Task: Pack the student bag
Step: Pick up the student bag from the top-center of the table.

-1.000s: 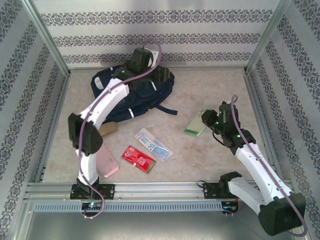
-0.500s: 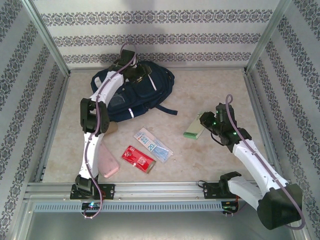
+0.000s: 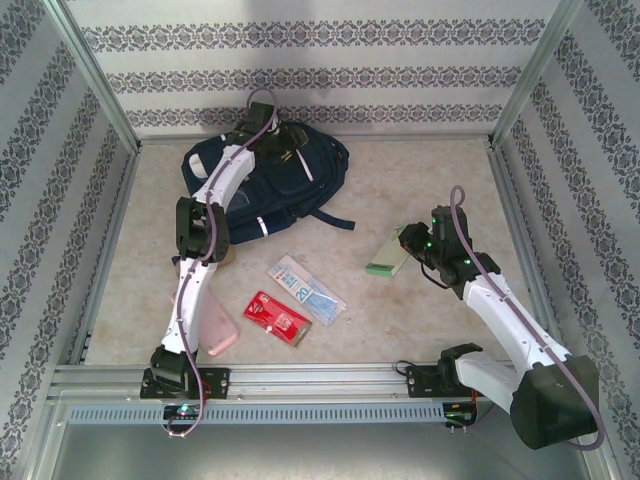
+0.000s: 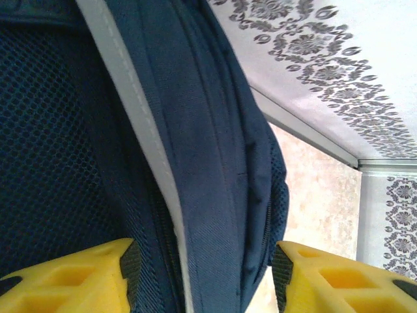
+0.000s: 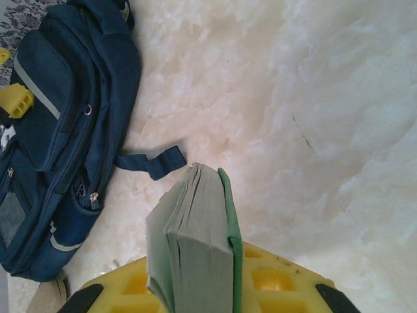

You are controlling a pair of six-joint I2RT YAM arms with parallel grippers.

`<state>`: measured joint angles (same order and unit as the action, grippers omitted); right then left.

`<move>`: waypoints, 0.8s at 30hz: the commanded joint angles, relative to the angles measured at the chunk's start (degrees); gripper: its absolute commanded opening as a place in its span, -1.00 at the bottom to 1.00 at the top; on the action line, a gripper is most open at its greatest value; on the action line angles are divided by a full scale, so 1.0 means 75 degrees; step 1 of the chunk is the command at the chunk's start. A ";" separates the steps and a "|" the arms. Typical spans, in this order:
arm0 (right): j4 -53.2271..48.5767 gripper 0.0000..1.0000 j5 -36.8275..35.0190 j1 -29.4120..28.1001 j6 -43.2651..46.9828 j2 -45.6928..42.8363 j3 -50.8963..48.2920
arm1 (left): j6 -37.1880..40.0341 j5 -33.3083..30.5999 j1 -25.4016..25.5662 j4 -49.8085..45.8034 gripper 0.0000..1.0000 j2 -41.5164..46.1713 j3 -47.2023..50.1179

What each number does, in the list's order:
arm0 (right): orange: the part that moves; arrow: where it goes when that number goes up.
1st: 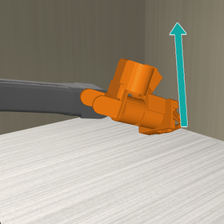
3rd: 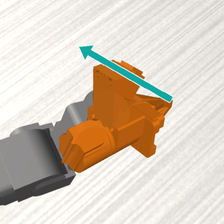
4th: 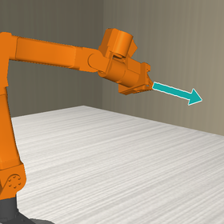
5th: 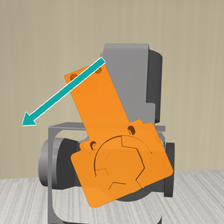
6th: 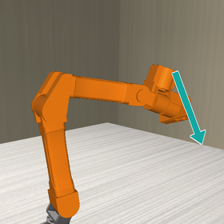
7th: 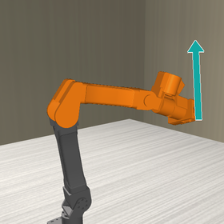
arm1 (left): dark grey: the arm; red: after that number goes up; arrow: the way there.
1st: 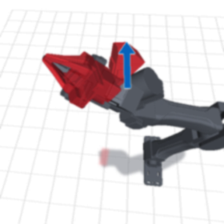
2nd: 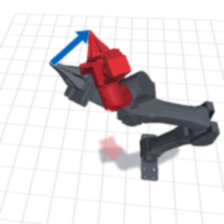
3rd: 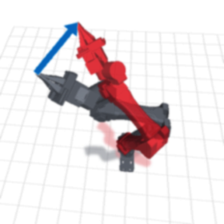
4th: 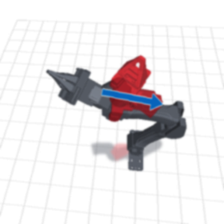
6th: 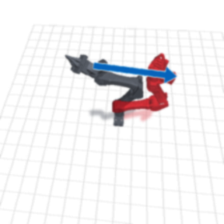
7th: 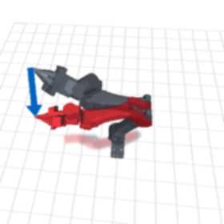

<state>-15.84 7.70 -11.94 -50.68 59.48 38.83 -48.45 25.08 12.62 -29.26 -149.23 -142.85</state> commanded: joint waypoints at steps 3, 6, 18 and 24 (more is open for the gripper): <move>0.0449 -1.00 0.0240 0.0128 0.0041 0.0169 -0.0123 | -0.0404 0.0424 -0.0089 0.0688 0.07 -0.0399 -0.0599; 0.0573 -1.00 0.0360 0.0163 0.0031 0.0287 -0.0224 | -0.0489 0.0505 -0.0060 0.0974 -0.01 -0.0431 -0.0600; 0.0868 -1.00 0.0650 0.0189 -0.0035 0.0802 -0.0215 | -0.0419 0.0603 -0.0042 0.1046 -0.21 -0.0954 -0.0994; 0.0653 -1.00 0.0463 0.0211 0.0099 0.0658 -0.0103 | -0.0426 0.0528 -0.0033 0.1030 -0.42 -0.1106 -0.1072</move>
<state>-11.77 11.46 -11.18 -50.63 65.45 36.58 -51.59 28.49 12.62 -23.90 -156.57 -148.55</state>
